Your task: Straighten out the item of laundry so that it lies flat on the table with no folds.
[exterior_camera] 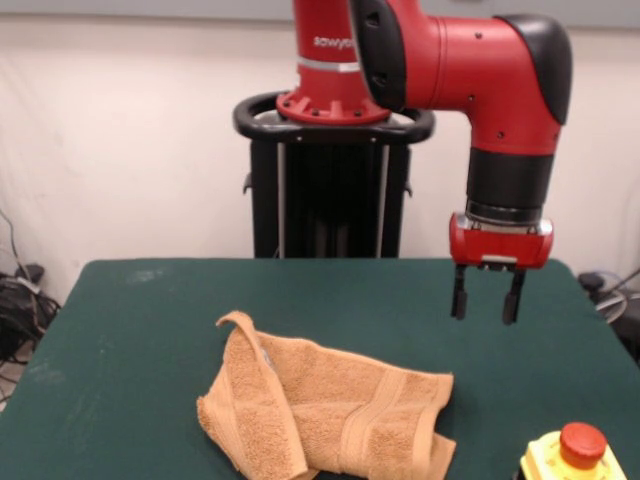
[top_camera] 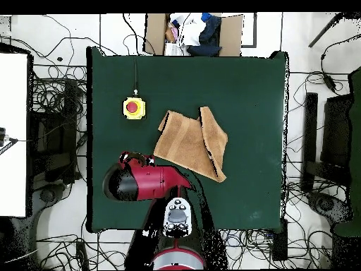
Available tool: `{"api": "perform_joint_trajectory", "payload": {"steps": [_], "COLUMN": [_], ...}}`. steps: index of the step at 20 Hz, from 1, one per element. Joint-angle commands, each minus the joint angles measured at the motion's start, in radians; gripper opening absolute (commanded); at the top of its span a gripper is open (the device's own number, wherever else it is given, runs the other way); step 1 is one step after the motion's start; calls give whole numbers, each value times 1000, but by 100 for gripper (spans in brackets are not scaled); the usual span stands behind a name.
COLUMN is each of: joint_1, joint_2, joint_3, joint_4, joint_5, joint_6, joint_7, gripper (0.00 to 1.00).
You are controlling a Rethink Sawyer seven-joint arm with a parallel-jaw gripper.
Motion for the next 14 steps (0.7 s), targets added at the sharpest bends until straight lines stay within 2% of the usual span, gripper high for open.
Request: {"api": "perform_joint_trajectory", "payload": {"steps": [1, 6, 11, 14], "joint_1": [42, 54, 20, 8], "joint_2": [-81, -136, -163, -171], "joint_3": [-30, -45, 7, 16], "joint_4": [-141, -188, -188, -199], "joint_5": [94, 128, 279, 340], "joint_6": [320, 503, 646, 714], "joint_7": [208, 209, 234, 225], "gripper": [100, 100, 100, 100]}}
